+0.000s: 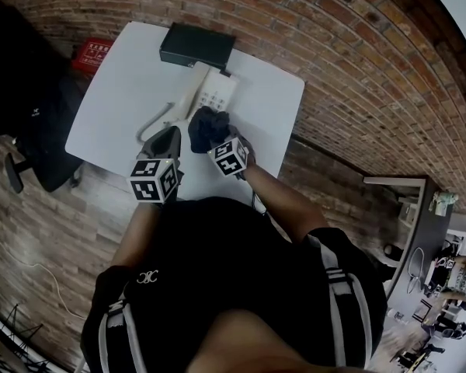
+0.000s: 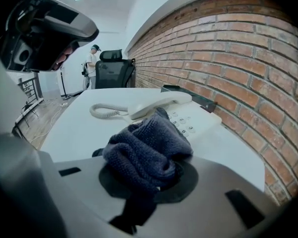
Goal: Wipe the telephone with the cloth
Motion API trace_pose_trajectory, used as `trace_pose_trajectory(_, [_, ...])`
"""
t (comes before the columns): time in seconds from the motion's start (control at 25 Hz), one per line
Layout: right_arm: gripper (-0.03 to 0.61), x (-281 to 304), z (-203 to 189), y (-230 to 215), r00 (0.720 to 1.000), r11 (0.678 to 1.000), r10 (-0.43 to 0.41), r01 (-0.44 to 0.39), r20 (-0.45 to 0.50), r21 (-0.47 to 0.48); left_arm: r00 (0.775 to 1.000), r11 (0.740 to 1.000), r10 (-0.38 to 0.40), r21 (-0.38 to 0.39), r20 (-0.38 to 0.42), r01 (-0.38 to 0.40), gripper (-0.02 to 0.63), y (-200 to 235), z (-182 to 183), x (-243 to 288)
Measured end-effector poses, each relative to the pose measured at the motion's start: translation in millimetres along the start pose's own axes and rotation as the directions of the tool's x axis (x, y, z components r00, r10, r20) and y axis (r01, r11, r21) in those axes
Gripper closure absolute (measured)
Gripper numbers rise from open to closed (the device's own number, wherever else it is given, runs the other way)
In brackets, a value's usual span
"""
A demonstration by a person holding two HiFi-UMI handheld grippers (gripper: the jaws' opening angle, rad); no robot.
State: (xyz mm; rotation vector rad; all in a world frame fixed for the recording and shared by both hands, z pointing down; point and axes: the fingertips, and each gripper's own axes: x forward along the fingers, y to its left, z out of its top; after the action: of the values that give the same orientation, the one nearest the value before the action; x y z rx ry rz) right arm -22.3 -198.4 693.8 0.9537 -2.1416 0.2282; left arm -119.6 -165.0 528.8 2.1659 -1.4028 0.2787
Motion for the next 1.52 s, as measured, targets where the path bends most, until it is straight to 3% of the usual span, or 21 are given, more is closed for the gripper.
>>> trace_pose_trajectory(0.28, [0.532,2,2,16,0.997,0.994,0.080,-0.080,-0.003,-0.077,1.000,1.000,0.002,-0.009,-0.010,-0.002,0.621,4,-3,3])
trace_pose_trajectory(0.52, [0.532,17,20,-17,1.000,1.000,0.001,-0.001,0.027,0.011,1.000,1.000,0.022,-0.022,-0.022,-0.023,0.621,16,-6,5])
trace_pose_trajectory(0.84, [0.532,28,36,-29,0.999,0.999,0.009,-0.007,0.040,-0.047,0.999,0.998,0.043,-0.052,-0.027,-0.045,0.621,29,-9,11])
trace_pose_trajectory(1.0, [0.532,29,42,-41,0.997,0.999,-0.040,0.041,0.066,-0.020,0.999,0.998,0.034,-0.051,-0.035,-0.036,0.621,28,-10,15])
trace_pose_trajectory(1.2, [0.532,32,45,-45,0.998,1.000,-0.006,0.007,0.066,-0.012,0.998,0.998,0.034,-0.048,-0.043,-0.036,0.621,29,-10,17])
trace_pose_trajectory(1.52, [0.532,31,46,-65,0.996,0.999,-0.051,0.049,0.072,0.018,0.999,0.999,0.030,-0.041,-0.034,-0.031,0.621,27,-6,21])
